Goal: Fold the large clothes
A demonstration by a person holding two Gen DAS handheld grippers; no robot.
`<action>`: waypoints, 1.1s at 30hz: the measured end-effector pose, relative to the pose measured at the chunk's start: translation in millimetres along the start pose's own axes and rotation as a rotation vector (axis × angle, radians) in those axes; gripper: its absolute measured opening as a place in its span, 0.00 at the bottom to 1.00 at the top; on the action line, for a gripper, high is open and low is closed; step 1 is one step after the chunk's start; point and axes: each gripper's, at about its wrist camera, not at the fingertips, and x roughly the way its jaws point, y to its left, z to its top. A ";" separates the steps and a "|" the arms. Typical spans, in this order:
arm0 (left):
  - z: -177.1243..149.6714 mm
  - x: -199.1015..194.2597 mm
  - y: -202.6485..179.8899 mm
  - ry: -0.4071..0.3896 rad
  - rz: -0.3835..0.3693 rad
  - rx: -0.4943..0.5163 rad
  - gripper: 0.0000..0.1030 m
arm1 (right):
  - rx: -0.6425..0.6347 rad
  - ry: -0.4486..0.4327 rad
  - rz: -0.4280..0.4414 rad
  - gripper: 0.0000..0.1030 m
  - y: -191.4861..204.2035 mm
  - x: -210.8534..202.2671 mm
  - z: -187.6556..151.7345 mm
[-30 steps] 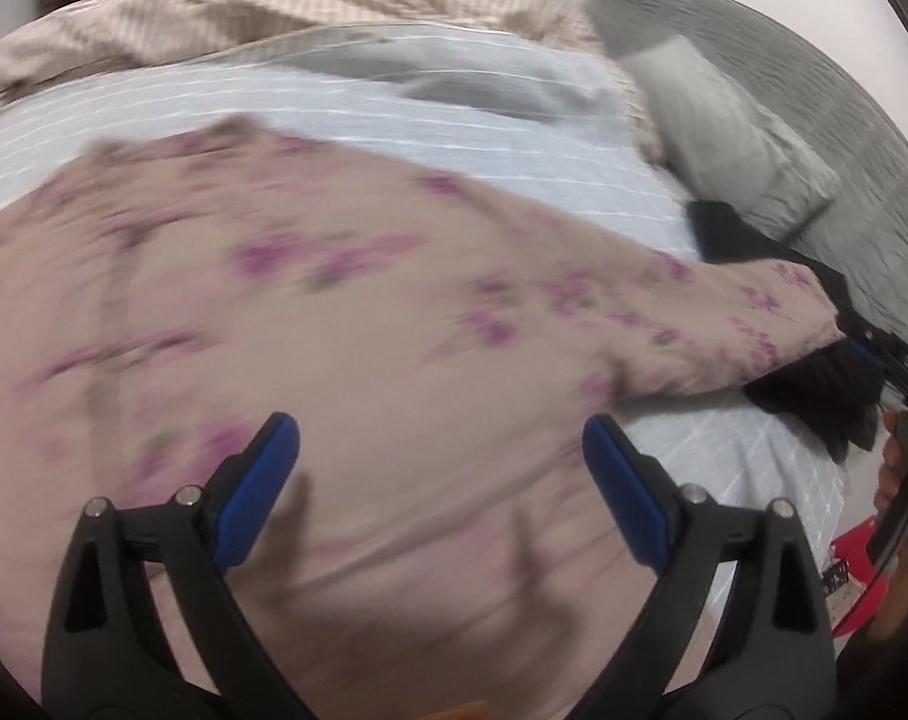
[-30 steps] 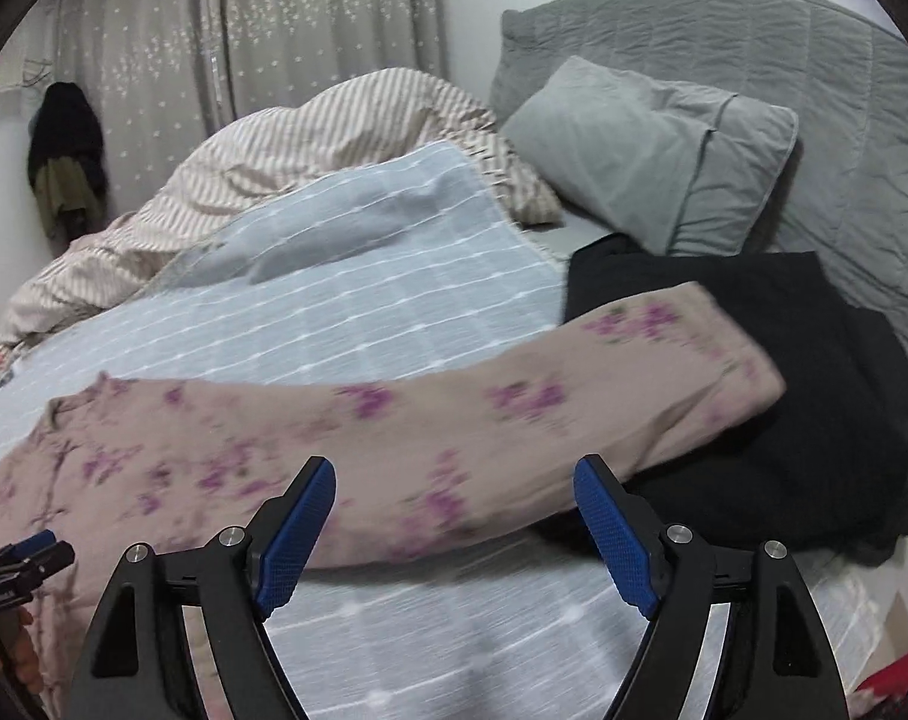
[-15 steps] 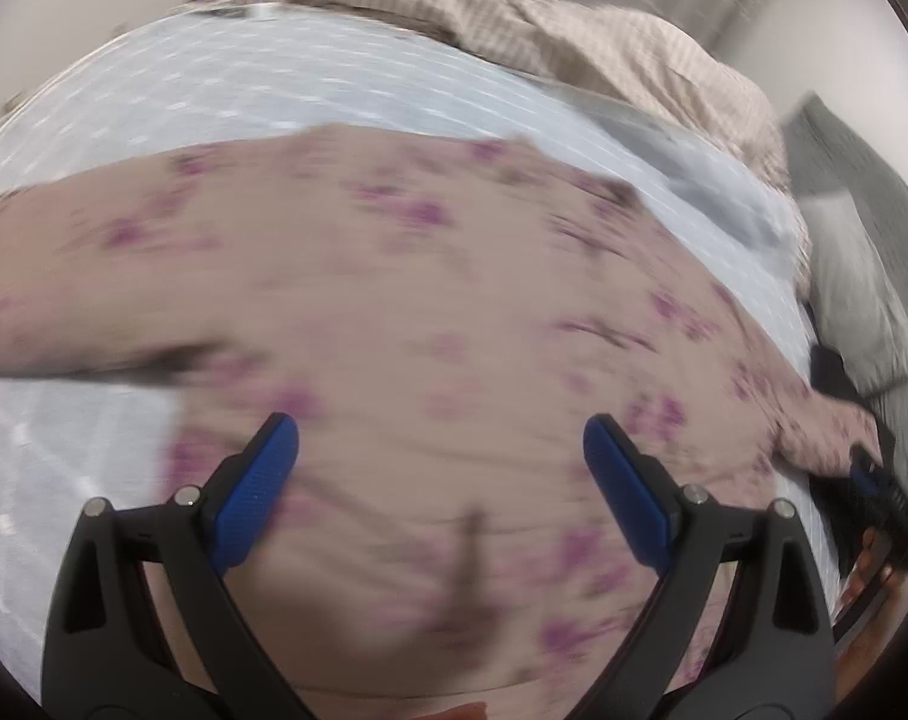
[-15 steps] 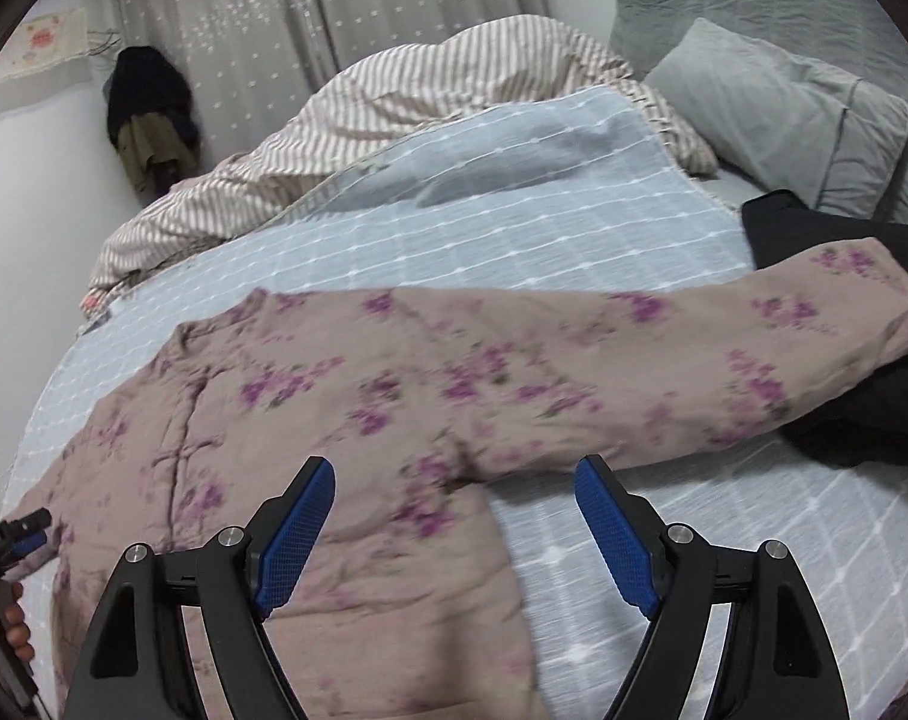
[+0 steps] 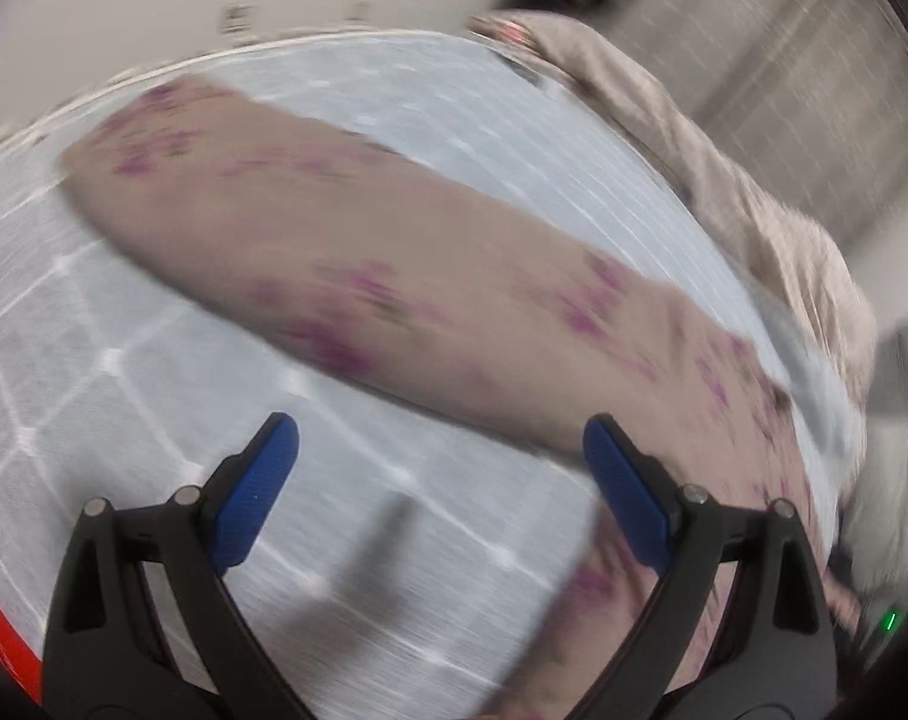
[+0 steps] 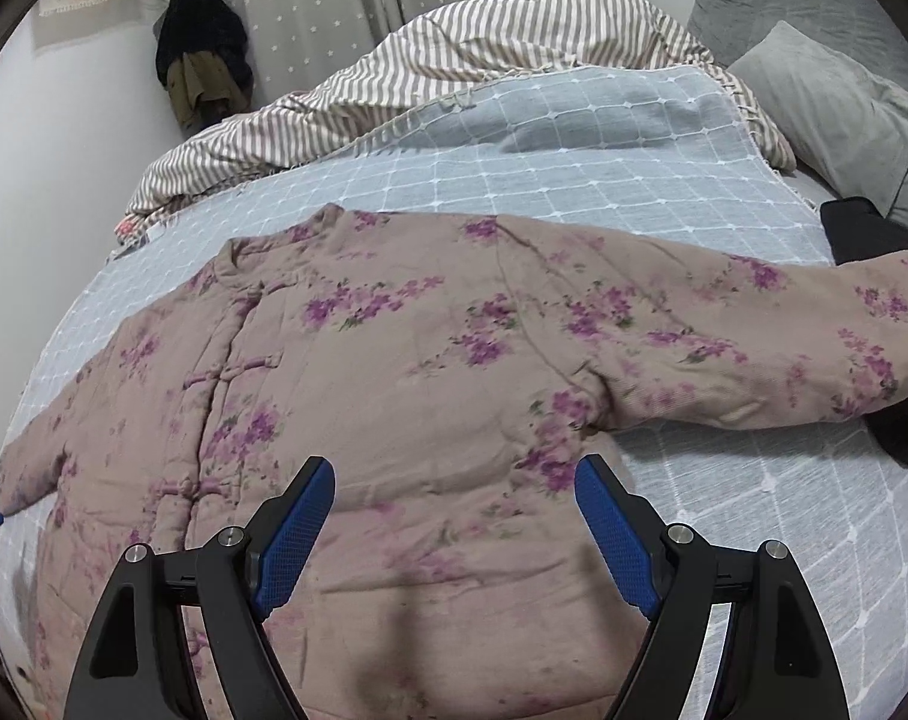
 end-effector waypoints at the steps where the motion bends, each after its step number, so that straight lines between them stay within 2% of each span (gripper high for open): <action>1: 4.9 1.7 12.1 -0.011 0.005 -0.036 0.93 | -0.006 0.004 0.001 0.81 2.4 2.2 -0.9; 3: 14.6 7.2 36.0 -0.042 0.012 -0.111 0.92 | -0.017 0.010 -0.001 0.81 6.2 6.0 -2.3; 8: 38.0 26.2 81.0 -0.110 0.050 -0.274 0.81 | -0.018 0.032 -0.017 0.81 11.1 16.6 -2.6; 10: 45.0 35.9 98.5 -0.124 0.050 -0.354 0.71 | -0.014 0.035 -0.018 0.81 12.3 19.5 -1.7; 14: 50.2 42.3 119.9 -0.229 0.022 -0.504 0.54 | -0.016 0.038 -0.025 0.81 14.7 25.0 -0.8; 16: 56.5 44.6 119.2 -0.235 0.043 -0.528 0.23 | -0.019 0.046 -0.032 0.81 14.4 28.3 -1.3; 17: 59.5 44.4 115.6 -0.235 0.048 -0.521 0.18 | -0.018 0.051 -0.037 0.81 13.6 30.2 -1.6; 20: 70.4 29.5 91.4 -0.285 0.055 -0.460 0.14 | -0.008 0.057 -0.042 0.81 10.4 32.3 -1.2; 23: 82.6 7.7 53.6 -0.345 0.038 -0.356 0.12 | 0.008 0.045 -0.042 0.81 7.4 28.7 0.7; 27: 84.9 -30.6 -7.1 -0.409 -0.051 -0.227 0.12 | 0.019 0.030 -0.025 0.81 6.7 23.0 2.8; 33: 71.4 -67.8 -118.2 -0.441 -0.230 -0.039 0.12 | 0.017 0.025 -0.010 0.81 8.6 19.5 3.2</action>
